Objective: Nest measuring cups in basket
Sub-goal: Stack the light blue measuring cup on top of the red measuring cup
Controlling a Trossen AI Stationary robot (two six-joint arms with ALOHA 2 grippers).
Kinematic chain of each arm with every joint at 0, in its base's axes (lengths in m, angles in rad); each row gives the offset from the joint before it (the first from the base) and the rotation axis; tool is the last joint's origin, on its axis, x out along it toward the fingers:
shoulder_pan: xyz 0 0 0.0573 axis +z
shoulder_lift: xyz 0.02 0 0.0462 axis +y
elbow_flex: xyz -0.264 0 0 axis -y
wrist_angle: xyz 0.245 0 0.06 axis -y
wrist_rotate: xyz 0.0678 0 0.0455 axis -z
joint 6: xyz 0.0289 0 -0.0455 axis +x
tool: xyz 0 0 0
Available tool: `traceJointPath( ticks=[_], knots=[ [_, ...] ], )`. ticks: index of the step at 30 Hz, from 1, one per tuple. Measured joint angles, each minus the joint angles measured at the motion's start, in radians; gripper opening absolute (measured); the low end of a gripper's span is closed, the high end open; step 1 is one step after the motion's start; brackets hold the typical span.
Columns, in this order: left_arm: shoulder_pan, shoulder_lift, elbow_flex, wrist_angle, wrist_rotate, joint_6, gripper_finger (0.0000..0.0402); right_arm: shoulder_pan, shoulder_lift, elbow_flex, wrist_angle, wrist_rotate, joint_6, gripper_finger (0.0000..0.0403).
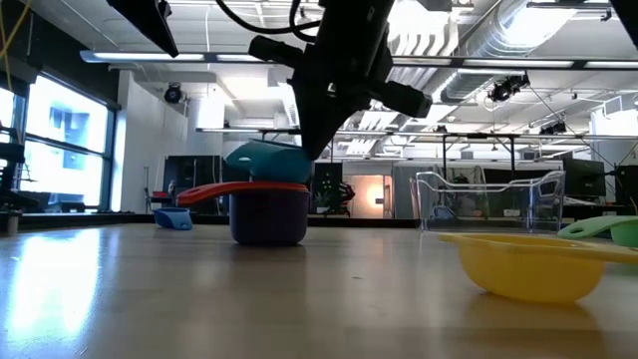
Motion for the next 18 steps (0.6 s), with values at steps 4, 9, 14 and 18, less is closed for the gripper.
traceJointPath(
  ticks=[4,9,14,18],
  knots=[
    [0.0,0.0,0.0,0.0,0.0,0.0,0.0101,-0.001,0.004,0.0,-0.002,-0.013,0.0,0.0],
    [0.0,0.0,0.0,0.0,0.0,0.0,0.0101,0.0,0.02,0.0,0.029,-0.056,0.0,0.0],
    [0.0,0.0,0.0,0.0,0.0,0.0,0.0101,-0.005,0.02,-0.001,0.04,-0.055,0.0,0.0],
    [0.0,0.0,0.0,0.0,0.0,0.0,0.0101,-0.006,0.02,-0.001,0.041,-0.065,-0.004,0.0]
  ],
)
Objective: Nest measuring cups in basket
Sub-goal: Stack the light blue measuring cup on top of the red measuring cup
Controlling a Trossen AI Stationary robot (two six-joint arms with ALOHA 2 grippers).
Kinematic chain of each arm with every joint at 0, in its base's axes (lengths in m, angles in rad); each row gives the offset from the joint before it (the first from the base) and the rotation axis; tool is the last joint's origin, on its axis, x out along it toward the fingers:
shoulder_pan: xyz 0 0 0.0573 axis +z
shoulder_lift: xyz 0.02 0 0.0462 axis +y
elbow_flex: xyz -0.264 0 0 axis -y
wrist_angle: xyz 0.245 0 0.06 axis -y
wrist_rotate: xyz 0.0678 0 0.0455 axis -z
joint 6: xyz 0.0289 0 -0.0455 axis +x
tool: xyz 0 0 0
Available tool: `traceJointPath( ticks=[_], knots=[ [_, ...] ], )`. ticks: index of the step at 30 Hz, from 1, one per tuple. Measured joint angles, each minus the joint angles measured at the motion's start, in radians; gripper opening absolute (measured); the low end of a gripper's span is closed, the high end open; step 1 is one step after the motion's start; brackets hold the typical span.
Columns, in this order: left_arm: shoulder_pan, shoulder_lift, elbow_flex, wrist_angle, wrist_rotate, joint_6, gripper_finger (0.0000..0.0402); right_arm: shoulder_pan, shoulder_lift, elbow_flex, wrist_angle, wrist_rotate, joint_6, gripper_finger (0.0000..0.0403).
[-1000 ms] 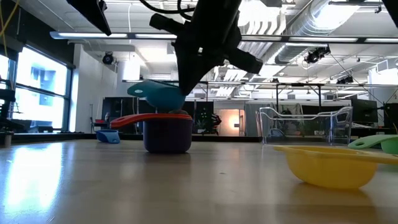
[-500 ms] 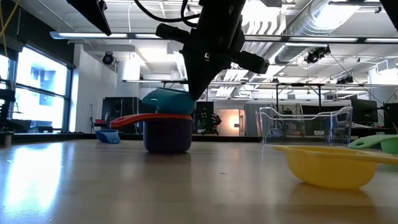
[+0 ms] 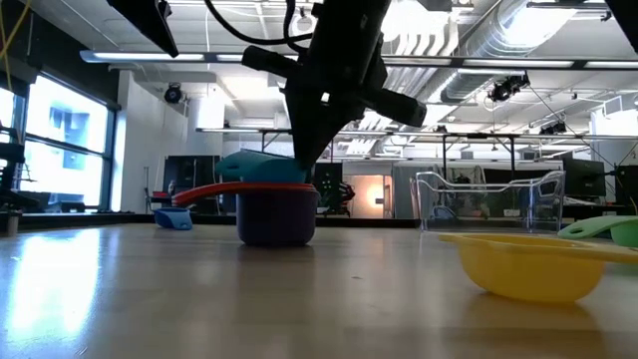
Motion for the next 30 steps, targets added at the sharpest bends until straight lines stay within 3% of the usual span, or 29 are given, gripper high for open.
traceJointPath(
  ticks=[30],
  knots=[
    [0.0,0.0,0.0,0.0,0.0,0.0,0.0101,-0.001,0.0,0.0,-0.014,-0.071,-0.022,0.0001]
  ],
)
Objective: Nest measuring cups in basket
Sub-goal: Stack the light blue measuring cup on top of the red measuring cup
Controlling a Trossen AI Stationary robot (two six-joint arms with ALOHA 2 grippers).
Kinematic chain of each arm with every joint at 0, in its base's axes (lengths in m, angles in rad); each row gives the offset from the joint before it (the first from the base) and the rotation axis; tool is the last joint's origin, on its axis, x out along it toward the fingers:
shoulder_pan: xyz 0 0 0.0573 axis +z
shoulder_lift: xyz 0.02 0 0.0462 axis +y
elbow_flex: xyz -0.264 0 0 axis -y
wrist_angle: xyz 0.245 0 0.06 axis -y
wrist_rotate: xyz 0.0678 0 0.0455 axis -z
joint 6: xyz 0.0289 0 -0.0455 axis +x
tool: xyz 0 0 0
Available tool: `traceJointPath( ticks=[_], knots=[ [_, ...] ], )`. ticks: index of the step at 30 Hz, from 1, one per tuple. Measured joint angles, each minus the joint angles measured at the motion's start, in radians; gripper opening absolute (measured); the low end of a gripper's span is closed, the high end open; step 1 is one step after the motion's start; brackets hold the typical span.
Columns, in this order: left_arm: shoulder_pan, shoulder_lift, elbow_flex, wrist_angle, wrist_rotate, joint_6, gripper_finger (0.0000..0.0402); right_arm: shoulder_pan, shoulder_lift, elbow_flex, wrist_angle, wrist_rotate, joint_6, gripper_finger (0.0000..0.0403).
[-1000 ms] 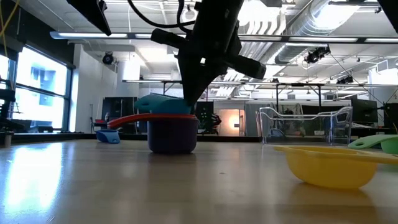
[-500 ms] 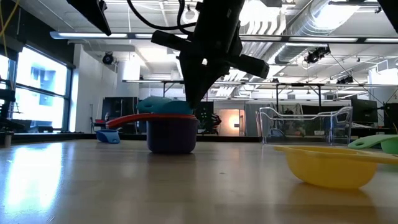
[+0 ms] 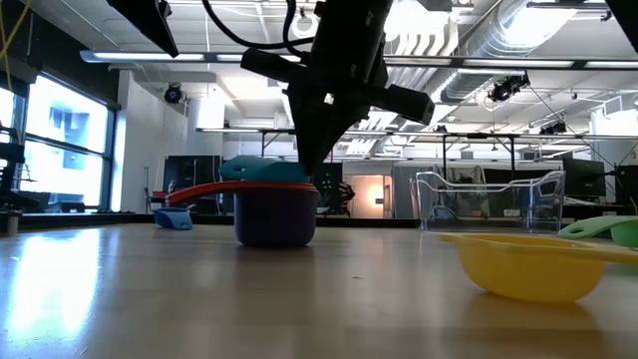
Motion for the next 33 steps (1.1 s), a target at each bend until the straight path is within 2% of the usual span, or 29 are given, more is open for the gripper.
traceJointPath(
  ticks=[6,11,15,20,23,29,33],
  knots=[
    [0.0,0.0,0.0,0.0,0.005,-0.002,0.0101,0.0,0.0,0.0,0.0,0.0,0.01,0.0001],
    [0.0,0.0,-0.004,0.003,0.116,-0.027,0.0101,0.0,0.0,0.0,0.0,-0.001,0.018,0.0001],
    [0.0,0.0,-0.05,0.019,0.183,-0.056,0.0101,0.001,0.0,0.0,0.0,0.007,0.018,0.0001],
    [0.0,0.0,-0.132,0.052,0.204,-0.106,0.0101,0.011,-0.001,0.0,0.0,0.033,0.018,0.0001],
    [0.0,0.0,-0.193,0.138,0.212,-0.106,0.0101,0.013,-0.002,0.0,0.0,0.046,0.018,0.0001],
    [0.0,0.0,-0.334,0.342,0.321,-0.15,0.0101,0.013,-0.002,0.0,0.002,0.049,0.018,0.0001],
    [0.0,0.009,-0.41,0.444,0.35,-0.188,0.0101,0.014,-0.007,0.0,0.005,0.052,0.018,0.0001]
  ],
)
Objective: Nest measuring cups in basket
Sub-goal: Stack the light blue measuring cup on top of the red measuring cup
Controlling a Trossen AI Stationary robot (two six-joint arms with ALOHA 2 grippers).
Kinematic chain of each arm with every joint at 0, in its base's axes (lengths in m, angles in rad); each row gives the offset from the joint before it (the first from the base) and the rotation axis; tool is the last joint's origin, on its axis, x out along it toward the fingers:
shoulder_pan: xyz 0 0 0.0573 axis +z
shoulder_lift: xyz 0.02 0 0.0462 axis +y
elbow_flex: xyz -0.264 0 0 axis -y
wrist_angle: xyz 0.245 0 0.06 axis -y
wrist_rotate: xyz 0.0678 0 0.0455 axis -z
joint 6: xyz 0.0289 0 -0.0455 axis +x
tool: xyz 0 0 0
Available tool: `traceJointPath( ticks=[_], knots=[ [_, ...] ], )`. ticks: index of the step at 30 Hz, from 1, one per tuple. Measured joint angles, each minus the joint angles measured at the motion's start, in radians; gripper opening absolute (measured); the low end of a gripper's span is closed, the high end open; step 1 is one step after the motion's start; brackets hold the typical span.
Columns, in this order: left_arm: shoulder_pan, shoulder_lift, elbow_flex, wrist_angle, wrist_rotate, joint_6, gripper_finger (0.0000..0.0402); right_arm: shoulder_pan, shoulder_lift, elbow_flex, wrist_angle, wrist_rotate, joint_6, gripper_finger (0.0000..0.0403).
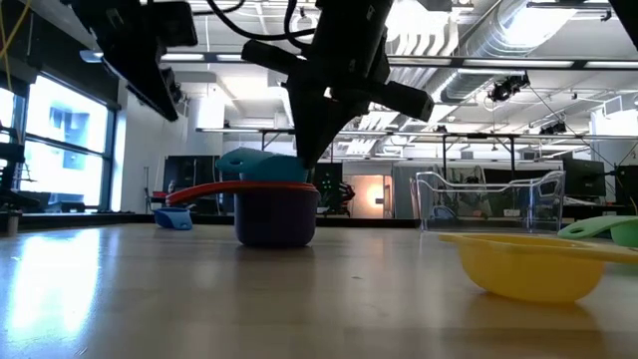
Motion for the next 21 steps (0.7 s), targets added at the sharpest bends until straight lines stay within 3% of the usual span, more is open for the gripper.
traceJointPath(
  ticks=[8,21],
  knots=[
    [0.0,0.08,-0.099,0.146,0.047,-0.035,0.0101,0.002,-0.006,0.02,-0.009,0.021,0.0,0.0001],
    [0.0,0.255,-0.117,0.335,0.199,-0.042,0.0101,0.004,-0.006,0.061,-0.078,0.049,0.0,0.0001]
  ],
)
